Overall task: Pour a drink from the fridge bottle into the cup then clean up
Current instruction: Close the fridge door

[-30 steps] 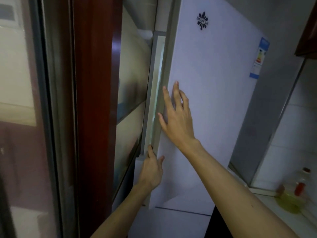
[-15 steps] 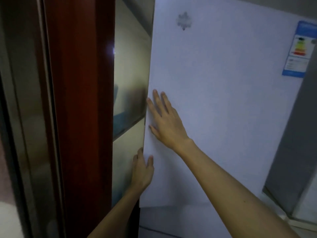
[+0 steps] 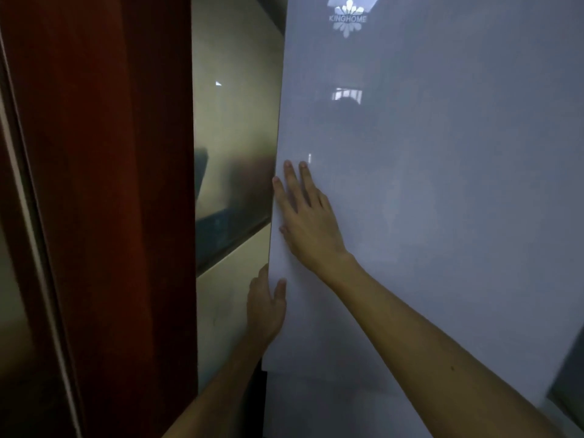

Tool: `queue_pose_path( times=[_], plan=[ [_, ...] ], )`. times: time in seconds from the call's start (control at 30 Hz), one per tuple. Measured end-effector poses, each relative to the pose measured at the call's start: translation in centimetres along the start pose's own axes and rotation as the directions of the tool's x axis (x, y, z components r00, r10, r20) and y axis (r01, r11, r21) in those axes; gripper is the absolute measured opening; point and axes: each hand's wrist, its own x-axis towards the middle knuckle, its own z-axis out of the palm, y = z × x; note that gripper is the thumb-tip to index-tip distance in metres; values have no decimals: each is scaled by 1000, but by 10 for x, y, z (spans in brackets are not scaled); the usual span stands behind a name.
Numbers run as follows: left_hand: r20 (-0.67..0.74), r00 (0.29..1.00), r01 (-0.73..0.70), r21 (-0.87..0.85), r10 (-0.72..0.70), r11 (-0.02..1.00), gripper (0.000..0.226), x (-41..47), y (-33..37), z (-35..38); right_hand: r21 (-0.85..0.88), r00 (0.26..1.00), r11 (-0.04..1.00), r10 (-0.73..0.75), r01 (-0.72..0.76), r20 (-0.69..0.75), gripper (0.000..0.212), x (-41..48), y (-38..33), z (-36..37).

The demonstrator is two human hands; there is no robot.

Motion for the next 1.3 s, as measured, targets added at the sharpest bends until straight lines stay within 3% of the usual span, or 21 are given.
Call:
queue_pose_path(
  times=[0.27,0.5,0.73,1.13,1.3],
  plan=[
    [64,998,-2,11,1,1000,52,30,-8,11,-63,999,998,29,-30,-19,83,14,5,24],
    [83,997,10,-21,-8,1000,73,55,-22,24,-99,998,994,50,-52,-23,78,24,8,40],
    [107,994,-9,0,9,1000,50,67,-24,29,-124,997,990,68,-73,-47,76,30,11,55],
    [83,996,-43,16,42,999,54,85,-38,41,-136,994,987,81,-90,-70,81,36,19,73],
    [98,994,-38,-15,39,999,66,82,-32,38,-109,996,990,82,-85,-28,84,36,20,71]
  ],
)
